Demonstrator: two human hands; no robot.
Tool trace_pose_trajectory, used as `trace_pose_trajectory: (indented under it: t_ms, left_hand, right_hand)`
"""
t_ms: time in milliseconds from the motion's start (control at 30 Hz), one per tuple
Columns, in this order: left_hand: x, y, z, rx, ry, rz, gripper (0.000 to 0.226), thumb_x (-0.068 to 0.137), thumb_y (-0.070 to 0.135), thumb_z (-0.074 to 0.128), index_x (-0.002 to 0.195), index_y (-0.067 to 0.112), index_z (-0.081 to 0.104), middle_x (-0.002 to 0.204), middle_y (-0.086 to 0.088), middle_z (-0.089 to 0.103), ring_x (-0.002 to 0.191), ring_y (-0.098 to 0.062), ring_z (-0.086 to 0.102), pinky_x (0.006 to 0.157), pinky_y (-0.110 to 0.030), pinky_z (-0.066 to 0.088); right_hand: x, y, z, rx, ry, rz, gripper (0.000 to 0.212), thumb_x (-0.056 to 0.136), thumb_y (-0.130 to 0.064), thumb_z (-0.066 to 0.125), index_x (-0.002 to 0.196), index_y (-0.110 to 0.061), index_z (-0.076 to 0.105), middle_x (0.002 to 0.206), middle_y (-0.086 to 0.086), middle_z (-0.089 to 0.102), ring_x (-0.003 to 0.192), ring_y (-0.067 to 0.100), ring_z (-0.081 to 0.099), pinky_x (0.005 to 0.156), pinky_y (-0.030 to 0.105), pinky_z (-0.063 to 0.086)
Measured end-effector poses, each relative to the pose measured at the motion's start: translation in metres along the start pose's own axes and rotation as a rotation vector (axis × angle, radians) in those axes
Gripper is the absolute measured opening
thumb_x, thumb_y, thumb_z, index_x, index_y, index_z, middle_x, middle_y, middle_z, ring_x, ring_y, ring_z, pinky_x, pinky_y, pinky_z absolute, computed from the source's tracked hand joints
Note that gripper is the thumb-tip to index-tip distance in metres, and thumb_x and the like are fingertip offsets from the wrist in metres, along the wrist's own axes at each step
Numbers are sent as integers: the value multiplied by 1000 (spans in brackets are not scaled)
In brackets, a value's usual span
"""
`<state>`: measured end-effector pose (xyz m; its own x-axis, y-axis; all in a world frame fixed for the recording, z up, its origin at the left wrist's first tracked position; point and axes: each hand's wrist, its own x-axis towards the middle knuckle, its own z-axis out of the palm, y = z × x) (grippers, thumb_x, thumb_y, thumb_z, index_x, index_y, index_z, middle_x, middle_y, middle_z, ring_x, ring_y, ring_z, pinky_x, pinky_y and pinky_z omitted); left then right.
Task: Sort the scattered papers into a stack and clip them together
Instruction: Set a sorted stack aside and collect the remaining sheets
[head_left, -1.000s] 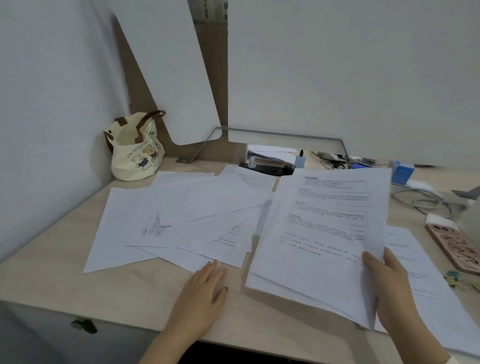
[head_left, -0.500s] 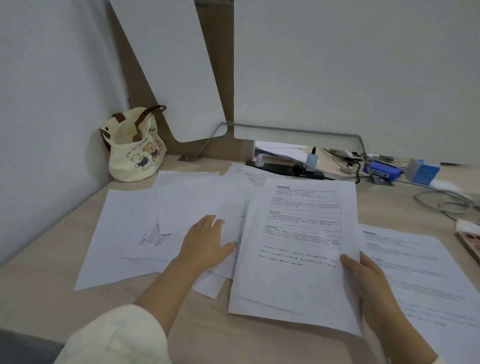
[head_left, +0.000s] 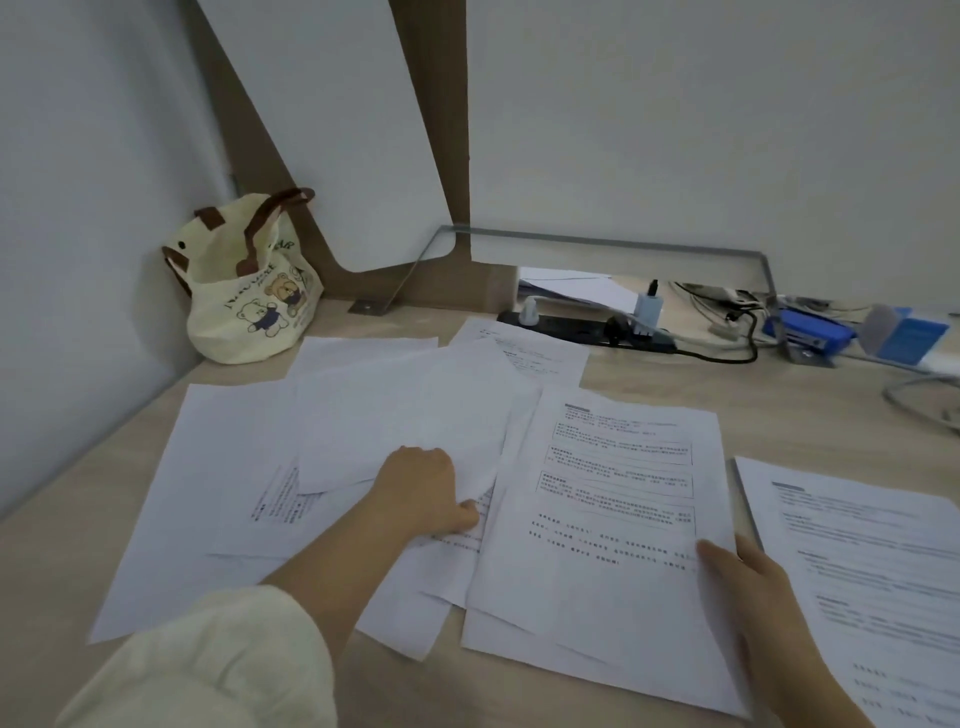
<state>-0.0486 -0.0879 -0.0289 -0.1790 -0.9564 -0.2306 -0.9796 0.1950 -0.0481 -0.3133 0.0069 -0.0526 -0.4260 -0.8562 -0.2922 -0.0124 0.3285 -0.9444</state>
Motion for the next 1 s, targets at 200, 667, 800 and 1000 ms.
trace_pose_trajectory:
  t_ms: [200, 667, 800, 1000]
  left_hand:
    - [14, 1, -6, 88, -10, 12, 31, 85, 18, 55, 114, 6, 53, 113, -8, 62, 100, -23, 59, 70, -25, 36]
    - [-22, -39, 3, -176, 340, -166, 20, 92, 10, 41, 109, 8, 52, 101, -8, 65, 73, -21, 54, 60, -27, 34]
    - [-40, -43, -9, -363, 496, -220, 25, 93, 14, 41, 116, 13, 51, 97, -5, 64, 73, -20, 51, 60, -28, 34]
    - [-72, -27, -60, -1084, 625, -118, 26, 97, 22, 40, 116, 16, 58, 106, -4, 65, 91, -20, 59, 74, -33, 48]
  right_hand:
    - [6, 6, -2, -28, 9, 42, 27, 88, -17, 50, 113, -15, 61, 110, 10, 67, 100, 35, 62, 97, 54, 45]
    - [6, 7, -9, 92, 12, 36, 37, 94, -11, 40, 128, -15, 54, 124, 9, 61, 114, 34, 55, 105, 52, 37]
    - [1, 4, -7, 34, -14, 22, 30, 93, -9, 41, 117, -12, 58, 112, 14, 64, 104, 36, 58, 96, 48, 44]
    - [2, 3, -3, -24, 13, 26, 30, 90, -10, 47, 118, -7, 55, 113, 19, 63, 99, 38, 60, 95, 53, 45]
